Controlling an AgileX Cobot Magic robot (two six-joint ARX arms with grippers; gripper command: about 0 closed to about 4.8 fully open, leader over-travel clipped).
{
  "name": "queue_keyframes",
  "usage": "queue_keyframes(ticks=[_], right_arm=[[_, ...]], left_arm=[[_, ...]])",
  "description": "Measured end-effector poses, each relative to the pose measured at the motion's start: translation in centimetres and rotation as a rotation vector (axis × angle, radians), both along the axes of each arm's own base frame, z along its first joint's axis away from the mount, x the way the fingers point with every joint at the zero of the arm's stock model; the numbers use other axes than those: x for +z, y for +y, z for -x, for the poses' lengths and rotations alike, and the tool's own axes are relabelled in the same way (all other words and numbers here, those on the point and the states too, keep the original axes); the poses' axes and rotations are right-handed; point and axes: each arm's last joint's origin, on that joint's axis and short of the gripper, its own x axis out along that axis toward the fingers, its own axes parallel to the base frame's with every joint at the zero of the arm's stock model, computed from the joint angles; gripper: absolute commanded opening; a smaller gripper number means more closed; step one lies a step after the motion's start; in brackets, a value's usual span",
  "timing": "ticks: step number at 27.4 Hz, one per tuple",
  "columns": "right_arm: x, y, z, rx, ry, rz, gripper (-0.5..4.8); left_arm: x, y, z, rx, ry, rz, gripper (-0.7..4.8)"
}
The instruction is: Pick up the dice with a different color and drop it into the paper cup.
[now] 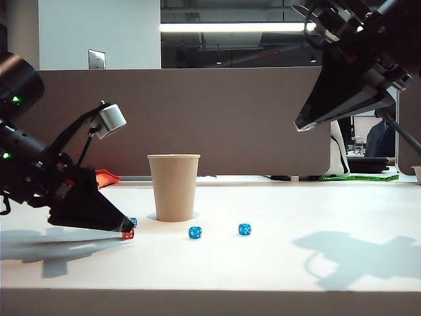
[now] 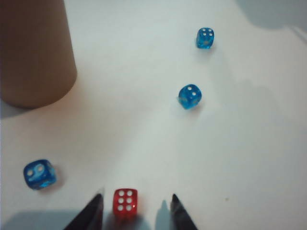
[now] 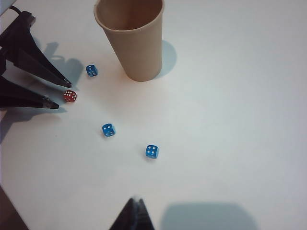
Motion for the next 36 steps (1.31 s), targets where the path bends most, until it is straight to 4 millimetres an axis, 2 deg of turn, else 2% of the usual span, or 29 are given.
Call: queue_keyframes(ticks=[24, 27, 36], right_arm=[[0.00, 0.00, -0.01, -0.001, 0.000, 0.000, -0.01], [-0.01, -0.01, -0.01, -0.001, 0.000, 0.000, -0.01], [-0.01, -0.01, -0.01, -0.001, 0.000, 0.000, -0.01]], left_arm=[[-0.64, -0.12, -0.61, 0.023, -0.032, -0.007, 1.73], [-0.63, -0.12, -0.61, 0.032, -0.020, 0.000, 1.37], [-0.77, -0.08, -0.51, 0.036, -0.001, -0.007, 1.37]])
